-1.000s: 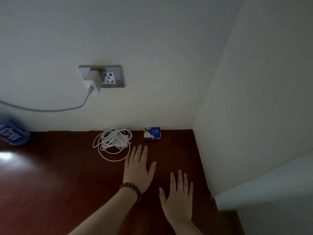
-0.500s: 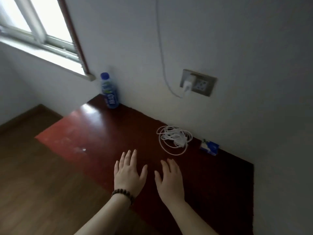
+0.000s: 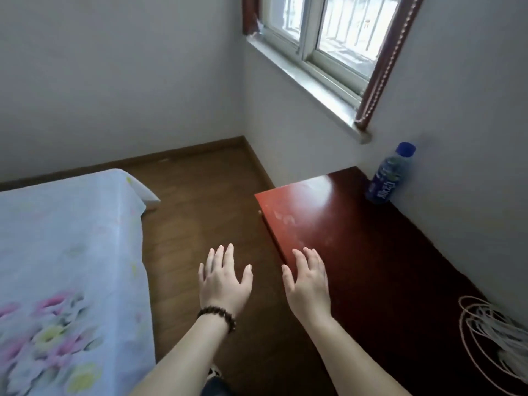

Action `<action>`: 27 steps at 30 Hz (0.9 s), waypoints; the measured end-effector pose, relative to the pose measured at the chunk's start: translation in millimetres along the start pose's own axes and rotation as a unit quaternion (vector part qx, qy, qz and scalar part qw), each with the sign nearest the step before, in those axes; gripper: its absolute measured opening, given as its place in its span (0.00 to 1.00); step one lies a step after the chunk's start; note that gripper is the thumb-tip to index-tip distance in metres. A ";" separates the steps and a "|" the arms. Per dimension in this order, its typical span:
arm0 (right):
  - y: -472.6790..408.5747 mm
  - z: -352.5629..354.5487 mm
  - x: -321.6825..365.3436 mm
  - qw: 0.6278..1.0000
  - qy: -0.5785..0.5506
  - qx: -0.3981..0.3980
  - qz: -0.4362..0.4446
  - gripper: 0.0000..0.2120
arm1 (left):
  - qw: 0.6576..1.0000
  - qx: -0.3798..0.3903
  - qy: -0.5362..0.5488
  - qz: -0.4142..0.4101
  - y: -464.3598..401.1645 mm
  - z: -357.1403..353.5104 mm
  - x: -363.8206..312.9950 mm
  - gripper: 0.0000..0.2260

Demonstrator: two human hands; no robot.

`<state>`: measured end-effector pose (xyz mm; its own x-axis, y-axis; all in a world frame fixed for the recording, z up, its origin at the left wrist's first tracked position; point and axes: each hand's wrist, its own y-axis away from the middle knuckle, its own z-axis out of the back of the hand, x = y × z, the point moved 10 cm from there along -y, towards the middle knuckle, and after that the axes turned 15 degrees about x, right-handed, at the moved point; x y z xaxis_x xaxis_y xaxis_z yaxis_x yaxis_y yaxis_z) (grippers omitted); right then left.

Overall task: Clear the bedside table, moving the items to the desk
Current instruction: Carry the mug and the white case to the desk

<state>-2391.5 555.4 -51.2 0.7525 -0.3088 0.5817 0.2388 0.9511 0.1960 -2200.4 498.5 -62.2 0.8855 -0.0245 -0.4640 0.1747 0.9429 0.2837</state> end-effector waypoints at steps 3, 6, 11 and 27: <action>-48.5 -32.0 48.8 0.999 0.005 0.023 0.031 0.23 | 0.999 -0.009 0.015 0.034 -36.8 30.5 46.2 0.28; -98.2 -58.7 95.4 0.998 0.017 0.035 0.058 0.23 | 0.998 -0.025 0.027 0.055 -74.5 64.7 86.7 0.28; -174.6 -88.7 160.6 0.995 0.034 0.039 0.089 0.22 | 0.993 -0.051 0.038 0.095 -132.9 119.8 148.2 0.28; -510.4 -129.7 272.5 0.979 0.080 0.094 0.164 0.20 | 0.975 -0.072 0.026 0.209 -424.1 224.1 223.2 0.27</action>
<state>-2228.7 -13.0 -95.1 0.8593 0.0327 0.5104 -0.1382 0.9757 0.1702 -1980.4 18.8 -98.1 0.8430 0.3851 -0.3755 -0.2620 0.9037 0.3386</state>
